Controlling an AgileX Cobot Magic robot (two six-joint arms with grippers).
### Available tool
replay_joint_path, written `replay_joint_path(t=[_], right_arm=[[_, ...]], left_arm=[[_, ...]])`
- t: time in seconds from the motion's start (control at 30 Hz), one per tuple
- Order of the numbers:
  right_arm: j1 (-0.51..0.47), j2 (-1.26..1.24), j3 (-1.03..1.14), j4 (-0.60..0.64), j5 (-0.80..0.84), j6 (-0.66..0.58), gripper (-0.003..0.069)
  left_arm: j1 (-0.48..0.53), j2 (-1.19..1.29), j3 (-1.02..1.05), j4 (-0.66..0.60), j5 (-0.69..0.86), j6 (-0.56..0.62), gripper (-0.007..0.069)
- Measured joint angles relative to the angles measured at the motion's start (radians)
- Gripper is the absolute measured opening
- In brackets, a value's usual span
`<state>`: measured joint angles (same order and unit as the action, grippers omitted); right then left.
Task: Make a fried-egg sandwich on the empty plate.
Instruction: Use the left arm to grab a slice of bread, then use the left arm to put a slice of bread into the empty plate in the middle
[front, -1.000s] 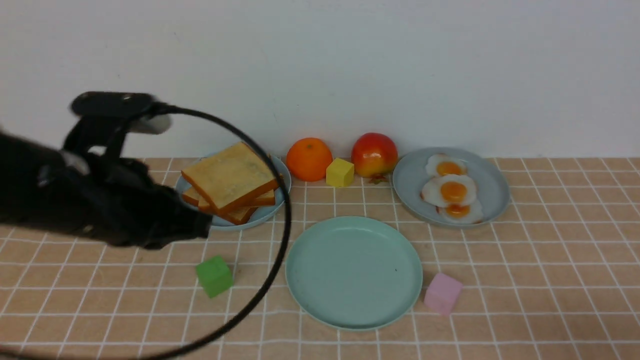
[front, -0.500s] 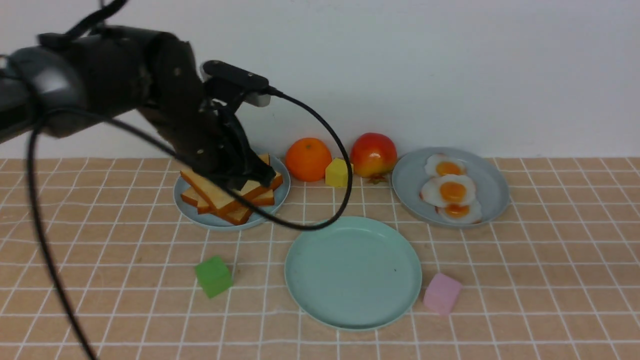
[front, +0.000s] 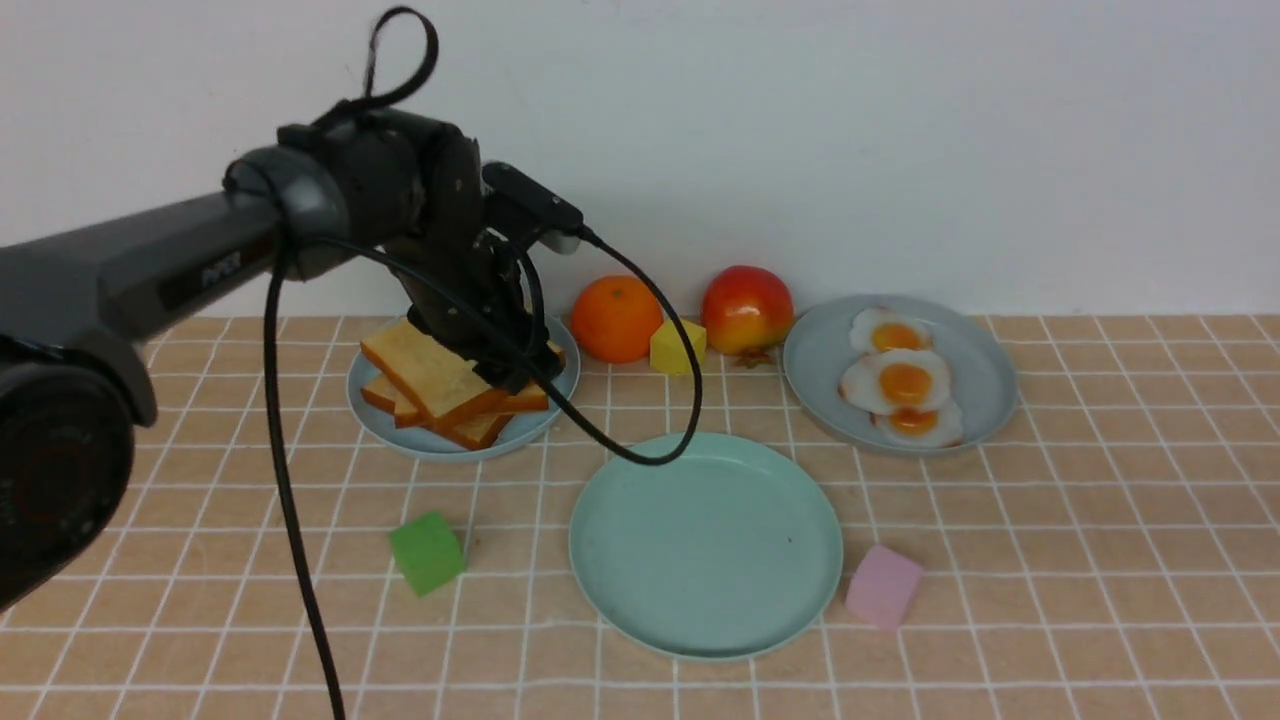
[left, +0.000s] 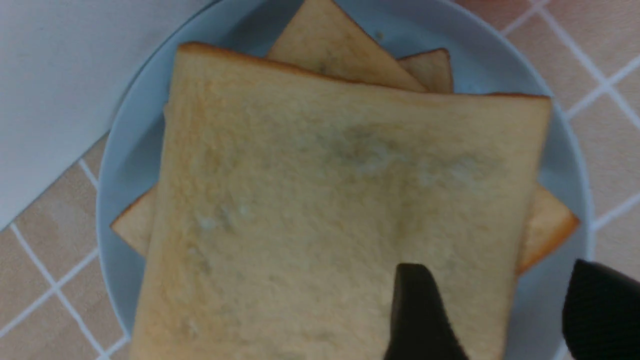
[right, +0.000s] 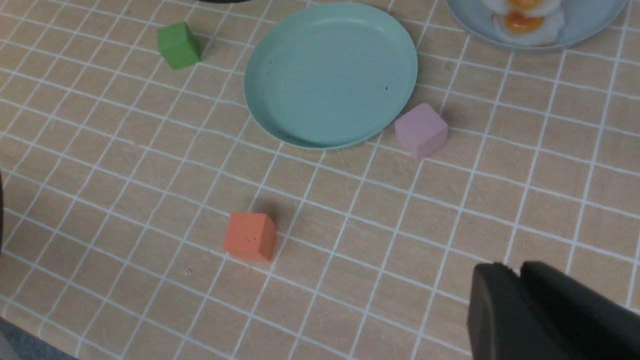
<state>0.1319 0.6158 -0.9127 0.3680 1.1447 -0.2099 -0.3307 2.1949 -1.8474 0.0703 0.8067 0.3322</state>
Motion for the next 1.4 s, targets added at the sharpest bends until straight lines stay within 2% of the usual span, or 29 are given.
replay_joint_path(t=[0.17, 0.27, 0.3, 0.33, 0.43, 0.53, 0.73, 0.83, 0.9, 1.0, 1.17, 1.4], right_arm=[[0.000, -0.002, 0.000, 0.000, 0.022, -0.001, 0.0085], [0.001, -0.004, 0.000, 0.002, 0.025, -0.001, 0.0085], [0.001, -0.004, 0.000, 0.003, 0.025, -0.001, 0.0085], [0.001, -0.004, 0.000, 0.003, 0.025, -0.001, 0.0085], [0.001, -0.005, 0.000, 0.003, 0.025, -0.001, 0.0085], [0.001, -0.005, 0.000, 0.004, 0.025, -0.001, 0.0085], [0.001, -0.005, -0.001, 0.006, 0.025, -0.006, 0.0087], [0.001, -0.005, -0.001, 0.007, 0.025, -0.015, 0.0087], [0.001, -0.005, -0.001, 0.007, 0.025, -0.017, 0.0087], [0.001, -0.005, -0.001, 0.014, 0.030, -0.017, 0.0087], [0.001, -0.031, -0.001, 0.018, 0.042, -0.017, 0.0087], [0.001, -0.086, -0.001, 0.019, 0.051, -0.017, 0.0087]], left_arm=[[0.000, 0.032, -0.006, 0.012, -0.012, 0.004, 0.0419], [0.000, 0.032, -0.007, 0.015, -0.011, 0.004, 0.0372], [0.000, 0.032, -0.007, 0.019, -0.011, 0.003, 0.0324], [0.000, 0.032, -0.007, 0.020, -0.011, 0.003, 0.0316], [0.000, 0.032, -0.009, 0.017, -0.003, 0.003, 0.0137], [0.000, 0.030, -0.015, 0.016, 0.007, 0.006, 0.0022], [-0.018, -0.064, -0.017, 0.017, 0.130, -0.020, 0.0024], [-0.090, -0.171, -0.012, -0.004, 0.233, -0.029, 0.0024], [-0.157, -0.233, 0.011, -0.019, 0.242, -0.029, 0.0024], [-0.292, -0.268, 0.090, -0.034, 0.212, -0.029, 0.0024], [-0.425, -0.225, 0.218, -0.018, 0.098, -0.029, 0.0024], [-0.477, -0.143, 0.254, 0.106, -0.058, -0.067, 0.0024]])
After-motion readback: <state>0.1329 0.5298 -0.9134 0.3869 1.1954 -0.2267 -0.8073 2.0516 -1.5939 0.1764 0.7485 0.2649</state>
